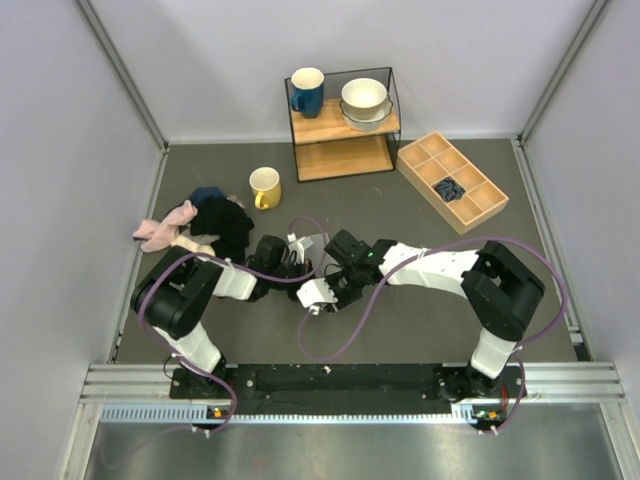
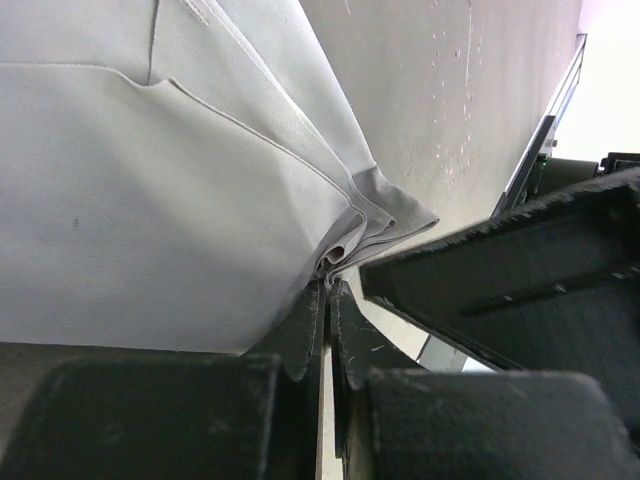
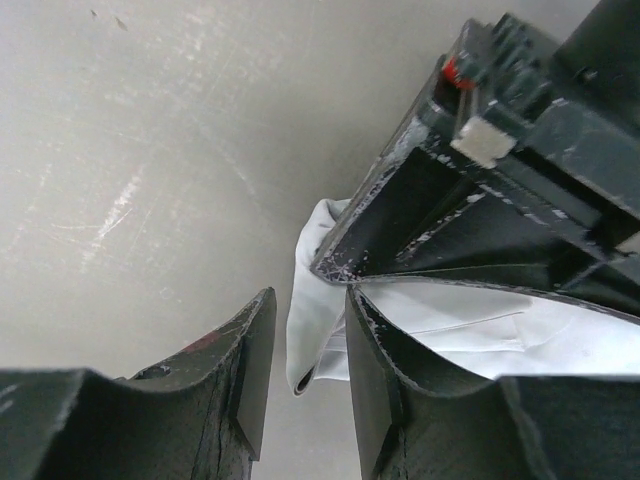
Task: Roll the underwear
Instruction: Roll the underwear to the center of the board.
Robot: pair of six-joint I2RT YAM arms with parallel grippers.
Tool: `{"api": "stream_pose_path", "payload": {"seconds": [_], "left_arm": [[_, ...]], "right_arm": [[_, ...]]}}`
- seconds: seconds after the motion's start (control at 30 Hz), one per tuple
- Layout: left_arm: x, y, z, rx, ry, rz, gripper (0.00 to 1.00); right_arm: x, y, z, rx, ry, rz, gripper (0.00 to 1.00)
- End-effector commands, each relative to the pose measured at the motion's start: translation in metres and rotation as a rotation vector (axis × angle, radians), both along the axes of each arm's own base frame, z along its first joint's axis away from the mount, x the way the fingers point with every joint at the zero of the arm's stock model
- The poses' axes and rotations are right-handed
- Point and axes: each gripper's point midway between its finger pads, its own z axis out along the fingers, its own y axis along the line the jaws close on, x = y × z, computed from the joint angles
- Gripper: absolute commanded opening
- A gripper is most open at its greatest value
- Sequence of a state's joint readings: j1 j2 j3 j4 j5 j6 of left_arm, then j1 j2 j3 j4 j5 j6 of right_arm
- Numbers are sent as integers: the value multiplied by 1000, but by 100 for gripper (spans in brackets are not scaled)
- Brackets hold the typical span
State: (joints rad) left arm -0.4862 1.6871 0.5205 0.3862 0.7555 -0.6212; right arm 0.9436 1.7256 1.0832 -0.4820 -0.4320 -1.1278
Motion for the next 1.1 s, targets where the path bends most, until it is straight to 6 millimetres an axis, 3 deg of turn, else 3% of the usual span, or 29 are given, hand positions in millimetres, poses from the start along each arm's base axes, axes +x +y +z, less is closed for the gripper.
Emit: {"api": "stream_pose_path", "payload": {"seconds": [0.0, 0.23, 0.67, 0.83, 1.07], "left_arm": [[1, 28, -43, 170, 28, 93, 0], [0, 30, -43, 167, 29, 98, 0], [5, 31, -29, 151, -18, 118, 16], [10, 30, -17, 132, -55, 127, 23], [24, 36, 18, 120, -185, 185, 33]], "right_arm": [[7, 6, -4, -31, -16, -20, 35], [16, -4, -27, -113, -46, -35, 35], [24, -17, -45, -162, -55, -48, 33], [23, -21, -52, -176, -37, -45, 22], [9, -22, -55, -191, 71, -34, 8]]}}
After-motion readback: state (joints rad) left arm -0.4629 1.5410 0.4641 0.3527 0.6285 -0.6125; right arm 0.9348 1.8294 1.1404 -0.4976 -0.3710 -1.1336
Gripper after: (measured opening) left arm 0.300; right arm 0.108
